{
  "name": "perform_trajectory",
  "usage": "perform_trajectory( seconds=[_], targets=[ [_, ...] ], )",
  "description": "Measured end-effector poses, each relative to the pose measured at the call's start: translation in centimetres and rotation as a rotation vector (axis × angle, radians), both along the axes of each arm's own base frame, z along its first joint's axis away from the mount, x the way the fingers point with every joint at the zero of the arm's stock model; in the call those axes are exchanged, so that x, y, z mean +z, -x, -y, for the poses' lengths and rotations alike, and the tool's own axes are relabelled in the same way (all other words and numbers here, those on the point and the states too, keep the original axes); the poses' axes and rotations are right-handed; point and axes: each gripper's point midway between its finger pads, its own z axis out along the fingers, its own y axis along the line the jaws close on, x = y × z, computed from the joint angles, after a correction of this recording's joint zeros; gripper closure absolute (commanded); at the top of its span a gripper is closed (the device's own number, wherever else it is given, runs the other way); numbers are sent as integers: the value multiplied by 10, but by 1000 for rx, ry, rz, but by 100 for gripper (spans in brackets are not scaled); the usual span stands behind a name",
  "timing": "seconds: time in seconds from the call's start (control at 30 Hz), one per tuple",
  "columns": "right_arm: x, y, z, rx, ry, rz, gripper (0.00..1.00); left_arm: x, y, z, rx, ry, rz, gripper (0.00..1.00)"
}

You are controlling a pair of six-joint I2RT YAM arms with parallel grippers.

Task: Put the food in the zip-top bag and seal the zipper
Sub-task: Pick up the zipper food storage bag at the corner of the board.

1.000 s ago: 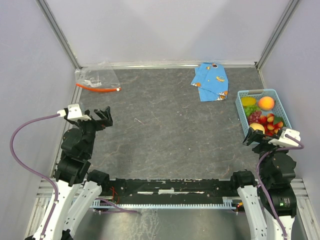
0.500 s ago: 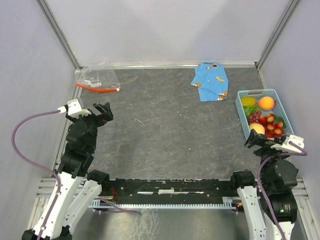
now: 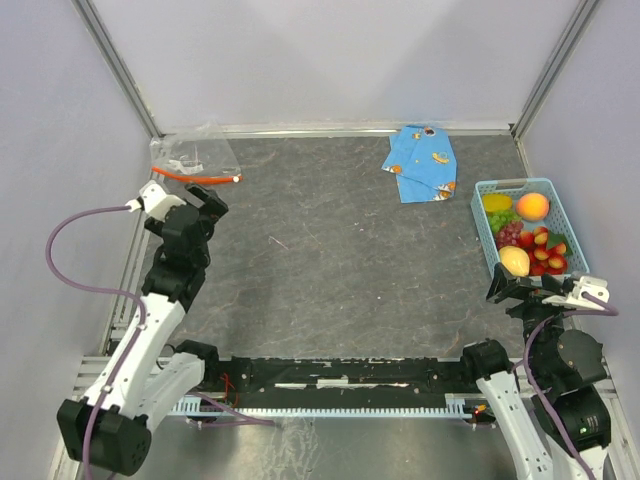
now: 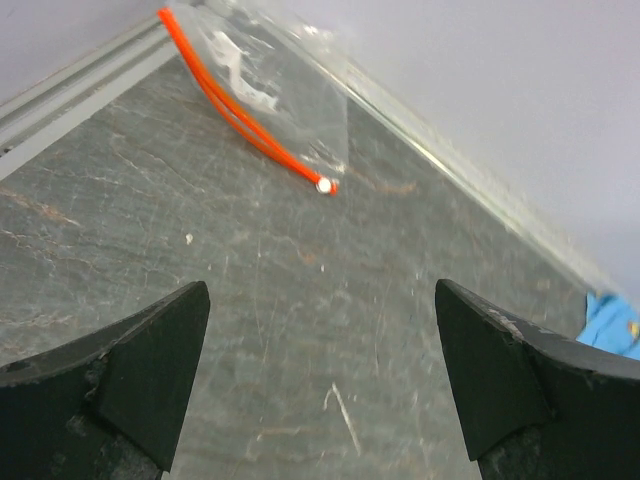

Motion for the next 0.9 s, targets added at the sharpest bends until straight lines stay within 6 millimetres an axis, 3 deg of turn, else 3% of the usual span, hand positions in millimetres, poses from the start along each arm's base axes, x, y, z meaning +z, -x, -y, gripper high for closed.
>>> perform_trajectory(
  seconds=[0.2, 0.6, 0.9],
  targets=[
    [-2, 0, -3, 23, 0, -9, 1, -24, -31, -38, 140, 131, 35, 0],
    [-4, 0, -1, 13, 3, -17, 1, -137, -121, -79, 177, 452, -55, 12],
    [-5, 1, 5, -20, 5, -21, 1, -156, -191, -90, 114, 560, 20, 26]
  ],
)
